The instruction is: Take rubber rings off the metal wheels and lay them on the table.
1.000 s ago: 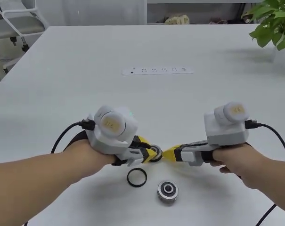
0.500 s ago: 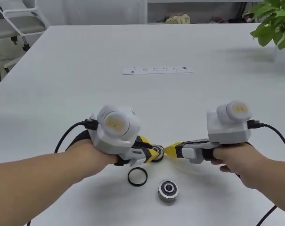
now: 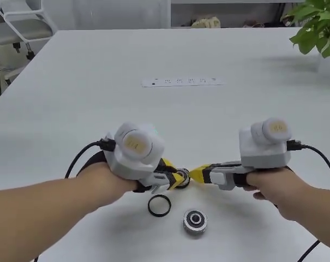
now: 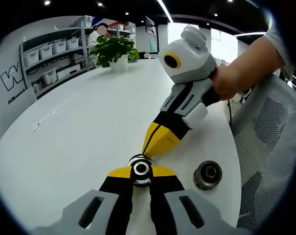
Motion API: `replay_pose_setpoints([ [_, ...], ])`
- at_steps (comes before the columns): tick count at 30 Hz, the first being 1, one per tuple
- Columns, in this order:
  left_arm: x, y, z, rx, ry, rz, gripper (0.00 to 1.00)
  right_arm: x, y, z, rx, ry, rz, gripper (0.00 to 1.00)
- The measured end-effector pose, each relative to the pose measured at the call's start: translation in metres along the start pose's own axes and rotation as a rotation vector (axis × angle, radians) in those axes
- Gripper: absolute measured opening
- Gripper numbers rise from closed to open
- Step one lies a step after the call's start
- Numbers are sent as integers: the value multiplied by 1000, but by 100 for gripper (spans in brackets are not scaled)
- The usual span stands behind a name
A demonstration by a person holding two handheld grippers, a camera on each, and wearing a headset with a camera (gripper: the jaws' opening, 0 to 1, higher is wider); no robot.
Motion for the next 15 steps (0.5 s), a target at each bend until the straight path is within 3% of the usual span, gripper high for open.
replay_pose_setpoints([
  [12,0,-1,1,7,8,-3,7,5,8,1,-28,0,49,0],
  [14,0,-1,1,8,8,-4,7,6,10,4,-2,-23,76,0],
  [15,0,-1,1,6,6,-3,7,7,9,4,-31,-13,64,0],
])
Point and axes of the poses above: the centre of the closed fingertips' face, and the gripper's own axes: x roughly forward along the fingers, y roughly to its left, z roughly out of its top, the point moved 6 cm from there along -x, roughly backward along the fingers, and after that the axes turned 11 degrees about -y, right-handed, at the moved point
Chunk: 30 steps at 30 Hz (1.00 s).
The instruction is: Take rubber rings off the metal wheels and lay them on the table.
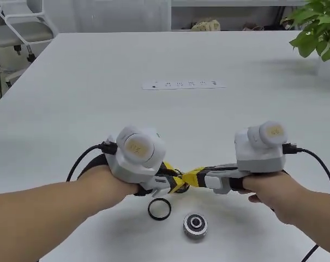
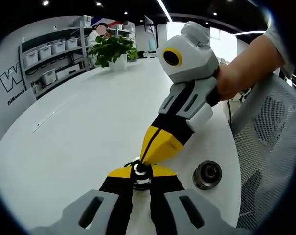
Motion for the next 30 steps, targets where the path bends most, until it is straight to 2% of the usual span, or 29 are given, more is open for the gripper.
replay_pose_setpoints([
  [9,0,0,0,-6,-16,0,7,-4,-8,-3,8,-1,-21,0],
  [18,1,1,0,-16,-24,-10,7,-4,-6,-3,9,-2,-20,0],
  [21,1,0,1,7,-23,-15,7,-5,-6,-2,13,-5,-21,0],
  [30,-1,0,2,23,-17,-26,8,-6,-6,-1,19,-13,-24,0],
])
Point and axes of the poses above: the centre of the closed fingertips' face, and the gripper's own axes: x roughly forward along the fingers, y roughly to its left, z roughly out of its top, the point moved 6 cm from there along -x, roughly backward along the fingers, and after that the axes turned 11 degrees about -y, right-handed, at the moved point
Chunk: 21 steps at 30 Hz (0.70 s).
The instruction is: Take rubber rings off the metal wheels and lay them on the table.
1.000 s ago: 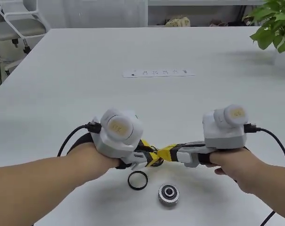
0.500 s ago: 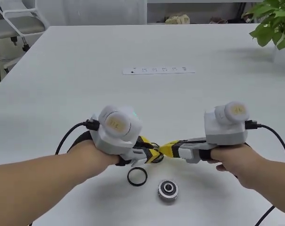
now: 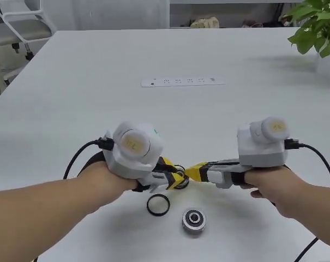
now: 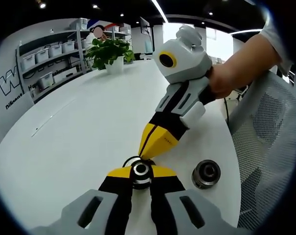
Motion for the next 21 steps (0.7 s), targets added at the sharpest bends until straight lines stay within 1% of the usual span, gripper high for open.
replay_pose_setpoints([
  [5,-4,-1,4,-12,-16,-1,9,-1,-2,1,3,-5,-1,0],
  [13,-14,-2,7,-12,-30,-4,13,-2,-4,4,8,-12,-2,0],
  [21,-24,-3,16,-22,-68,0,18,-6,-4,8,12,-21,-1,0],
])
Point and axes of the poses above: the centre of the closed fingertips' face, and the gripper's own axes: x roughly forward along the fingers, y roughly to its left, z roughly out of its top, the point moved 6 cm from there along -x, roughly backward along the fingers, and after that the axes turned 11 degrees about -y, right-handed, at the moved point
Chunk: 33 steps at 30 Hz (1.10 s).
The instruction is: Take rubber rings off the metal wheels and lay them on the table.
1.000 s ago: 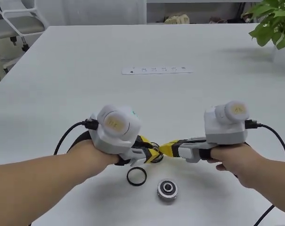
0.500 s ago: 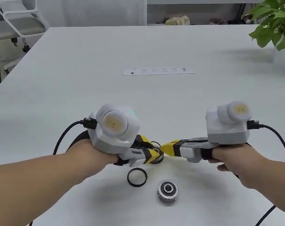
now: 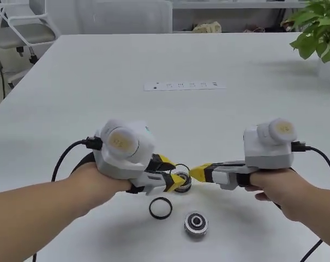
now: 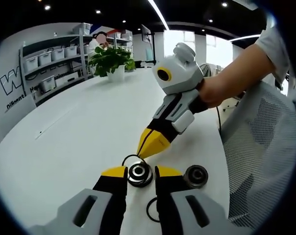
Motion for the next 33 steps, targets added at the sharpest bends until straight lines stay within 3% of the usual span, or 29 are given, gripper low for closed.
replay_pose_setpoints([
  [33,-44,1,25,-5,-101,36,41,-7,14,17,15,-52,19,0],
])
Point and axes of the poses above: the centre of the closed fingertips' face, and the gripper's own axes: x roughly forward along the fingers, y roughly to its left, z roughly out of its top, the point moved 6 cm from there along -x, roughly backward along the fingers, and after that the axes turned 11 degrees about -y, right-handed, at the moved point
